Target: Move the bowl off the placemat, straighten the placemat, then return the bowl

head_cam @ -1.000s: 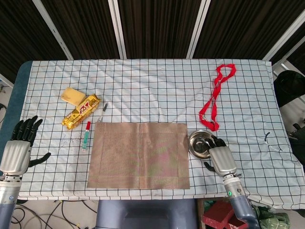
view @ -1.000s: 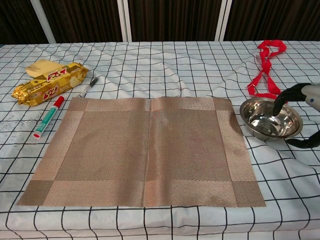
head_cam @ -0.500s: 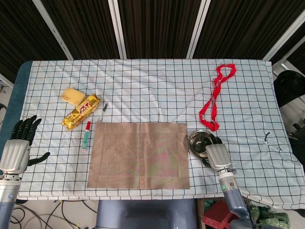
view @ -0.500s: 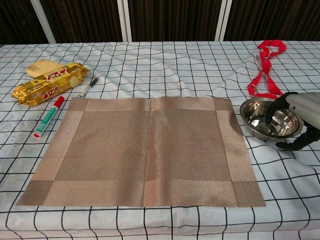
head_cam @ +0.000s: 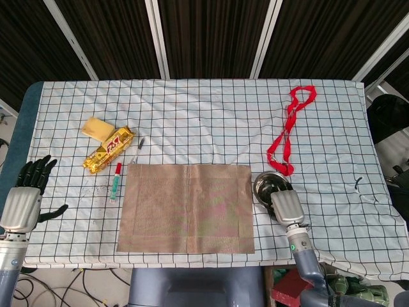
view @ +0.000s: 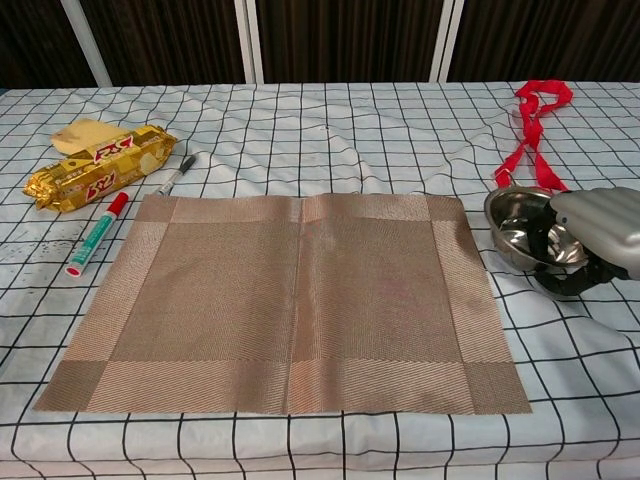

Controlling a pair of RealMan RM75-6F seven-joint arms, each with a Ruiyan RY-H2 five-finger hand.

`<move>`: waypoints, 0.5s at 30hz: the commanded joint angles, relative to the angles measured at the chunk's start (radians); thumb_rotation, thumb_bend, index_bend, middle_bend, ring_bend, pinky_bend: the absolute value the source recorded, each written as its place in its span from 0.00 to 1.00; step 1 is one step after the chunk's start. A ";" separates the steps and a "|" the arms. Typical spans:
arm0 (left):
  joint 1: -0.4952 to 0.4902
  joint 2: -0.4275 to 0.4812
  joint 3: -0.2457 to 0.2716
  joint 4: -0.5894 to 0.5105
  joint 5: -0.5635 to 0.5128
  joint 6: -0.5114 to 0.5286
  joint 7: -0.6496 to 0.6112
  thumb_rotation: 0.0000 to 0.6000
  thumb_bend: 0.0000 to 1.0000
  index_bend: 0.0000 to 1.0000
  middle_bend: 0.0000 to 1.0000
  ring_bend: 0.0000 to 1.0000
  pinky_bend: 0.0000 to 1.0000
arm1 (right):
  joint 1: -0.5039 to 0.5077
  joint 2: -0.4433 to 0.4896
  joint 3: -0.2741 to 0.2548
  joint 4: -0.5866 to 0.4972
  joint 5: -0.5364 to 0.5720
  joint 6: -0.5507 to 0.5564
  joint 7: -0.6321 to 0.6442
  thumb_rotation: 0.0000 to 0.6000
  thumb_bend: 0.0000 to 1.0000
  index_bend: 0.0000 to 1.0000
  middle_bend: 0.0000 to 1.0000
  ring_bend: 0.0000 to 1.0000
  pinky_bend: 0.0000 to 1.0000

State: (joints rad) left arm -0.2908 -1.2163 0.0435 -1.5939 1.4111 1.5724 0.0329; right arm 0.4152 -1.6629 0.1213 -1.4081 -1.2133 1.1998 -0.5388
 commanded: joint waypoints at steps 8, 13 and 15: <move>0.012 0.000 -0.018 0.004 0.019 -0.015 -0.012 1.00 0.05 0.02 0.00 0.00 0.00 | -0.009 -0.008 -0.013 0.007 -0.115 0.078 0.094 1.00 0.47 0.78 0.54 0.25 0.26; 0.019 0.000 -0.026 0.004 0.029 -0.022 -0.016 1.00 0.05 0.02 0.00 0.00 0.00 | -0.008 0.002 -0.017 -0.018 -0.159 0.107 0.094 1.00 0.47 0.78 0.54 0.25 0.26; 0.022 0.000 -0.030 0.005 0.035 -0.026 -0.015 1.00 0.05 0.02 0.00 0.00 0.00 | -0.007 0.009 -0.018 -0.044 -0.173 0.114 0.083 1.00 0.47 0.78 0.54 0.25 0.26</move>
State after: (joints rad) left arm -0.2698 -1.2160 0.0145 -1.5894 1.4448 1.5473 0.0174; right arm 0.4075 -1.6607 0.1051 -1.4341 -1.3734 1.3060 -0.4484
